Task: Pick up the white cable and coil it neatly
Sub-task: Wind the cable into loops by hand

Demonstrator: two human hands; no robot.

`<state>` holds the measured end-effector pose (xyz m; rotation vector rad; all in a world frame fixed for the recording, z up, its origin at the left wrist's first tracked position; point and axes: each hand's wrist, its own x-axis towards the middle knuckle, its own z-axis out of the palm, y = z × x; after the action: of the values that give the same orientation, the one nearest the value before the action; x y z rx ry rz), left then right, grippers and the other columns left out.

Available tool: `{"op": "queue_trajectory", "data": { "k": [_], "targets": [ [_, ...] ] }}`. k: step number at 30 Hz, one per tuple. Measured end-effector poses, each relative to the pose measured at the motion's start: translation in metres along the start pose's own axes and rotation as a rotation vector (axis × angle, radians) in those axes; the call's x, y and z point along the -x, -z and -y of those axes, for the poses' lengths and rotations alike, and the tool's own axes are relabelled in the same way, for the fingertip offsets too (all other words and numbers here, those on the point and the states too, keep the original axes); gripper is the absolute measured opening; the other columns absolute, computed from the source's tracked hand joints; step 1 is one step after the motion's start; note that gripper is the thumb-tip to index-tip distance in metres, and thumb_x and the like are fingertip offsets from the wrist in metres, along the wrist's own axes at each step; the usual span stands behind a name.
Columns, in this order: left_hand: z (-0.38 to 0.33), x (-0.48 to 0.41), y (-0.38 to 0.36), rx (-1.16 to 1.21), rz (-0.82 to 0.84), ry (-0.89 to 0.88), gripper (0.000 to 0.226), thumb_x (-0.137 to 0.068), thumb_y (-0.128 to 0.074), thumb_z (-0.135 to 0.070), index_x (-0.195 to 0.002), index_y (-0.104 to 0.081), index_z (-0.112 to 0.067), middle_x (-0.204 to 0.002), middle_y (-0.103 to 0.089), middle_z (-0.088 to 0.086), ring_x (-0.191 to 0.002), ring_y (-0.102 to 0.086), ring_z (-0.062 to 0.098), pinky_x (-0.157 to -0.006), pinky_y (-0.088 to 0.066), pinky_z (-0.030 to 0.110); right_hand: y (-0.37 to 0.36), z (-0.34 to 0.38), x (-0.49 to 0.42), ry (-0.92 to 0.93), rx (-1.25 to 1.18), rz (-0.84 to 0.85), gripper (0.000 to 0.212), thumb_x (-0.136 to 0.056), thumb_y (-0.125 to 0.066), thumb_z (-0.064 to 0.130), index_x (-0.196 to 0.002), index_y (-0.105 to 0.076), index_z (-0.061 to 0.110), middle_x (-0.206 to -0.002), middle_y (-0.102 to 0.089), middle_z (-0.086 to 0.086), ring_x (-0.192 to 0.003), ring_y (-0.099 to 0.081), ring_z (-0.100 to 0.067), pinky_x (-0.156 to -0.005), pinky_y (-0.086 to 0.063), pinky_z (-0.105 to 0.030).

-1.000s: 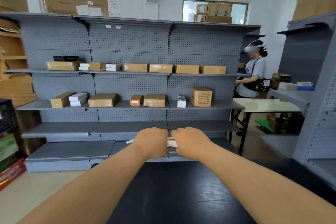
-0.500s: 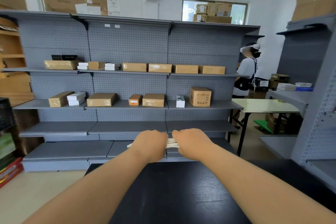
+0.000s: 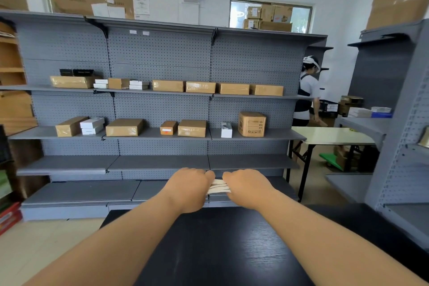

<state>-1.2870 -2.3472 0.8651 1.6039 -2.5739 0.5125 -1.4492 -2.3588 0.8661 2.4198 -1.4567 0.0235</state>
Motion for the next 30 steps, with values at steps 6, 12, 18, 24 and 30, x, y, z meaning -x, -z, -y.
{"op": "queue_trajectory", "data": {
  "k": [6,12,18,24,30],
  "targets": [
    [-0.004,-0.001,-0.001,-0.041,0.017,-0.004,0.019,-0.09,-0.043,-0.013,-0.109,-0.043,-0.009,-0.1,-0.061,0.012,-0.086,-0.06,0.033,-0.059,-0.033,0.034,0.0,-0.003,-0.001,0.016,0.077,-0.055,0.023,-0.085,-0.049,0.005,-0.107,-0.048,0.011,-0.101,-0.064,-0.009,-0.091,-0.061,-0.032,-0.061,-0.037,-0.034],
    [-0.004,-0.003,-0.002,-0.073,0.055,-0.062,0.019,-0.091,-0.041,-0.012,-0.11,-0.044,-0.008,-0.098,-0.062,0.014,-0.077,-0.055,0.032,-0.059,-0.035,0.034,-0.003,-0.005,0.009,0.036,0.023,-0.048,0.022,-0.086,-0.049,0.008,-0.107,-0.046,0.012,-0.103,-0.061,-0.009,-0.092,-0.059,-0.032,-0.062,-0.037,-0.036],
    [-0.009,-0.009,-0.004,-0.068,0.102,-0.111,0.017,-0.094,-0.039,-0.016,-0.107,-0.045,-0.006,-0.097,-0.062,0.014,-0.073,-0.05,0.03,-0.06,-0.036,0.034,-0.017,-0.011,0.016,0.042,0.061,-0.019,0.017,-0.089,-0.045,0.006,-0.106,-0.046,0.006,-0.097,-0.062,-0.014,-0.084,-0.06,-0.036,-0.06,-0.036,-0.036],
    [-0.031,-0.02,-0.015,-0.041,0.121,-0.171,0.023,-0.095,-0.039,-0.021,-0.108,-0.049,-0.007,-0.103,-0.063,0.015,-0.09,-0.06,0.035,-0.064,-0.037,0.034,-0.034,-0.027,0.03,0.01,-0.002,0.059,0.014,-0.091,-0.041,0.008,-0.102,-0.048,0.005,-0.089,-0.06,-0.014,-0.076,-0.055,-0.035,-0.058,-0.033,-0.036],
    [-0.06,-0.036,-0.036,0.002,0.138,-0.232,0.027,-0.096,-0.039,-0.029,-0.11,-0.047,-0.008,-0.106,-0.063,0.016,-0.093,-0.06,0.037,-0.067,-0.042,0.037,-0.059,-0.047,0.05,-0.05,-0.082,0.135,0.017,-0.091,-0.041,0.008,-0.105,-0.049,0.006,-0.102,-0.062,-0.018,-0.09,-0.059,-0.038,-0.063,-0.039,-0.039]
  ]
}}
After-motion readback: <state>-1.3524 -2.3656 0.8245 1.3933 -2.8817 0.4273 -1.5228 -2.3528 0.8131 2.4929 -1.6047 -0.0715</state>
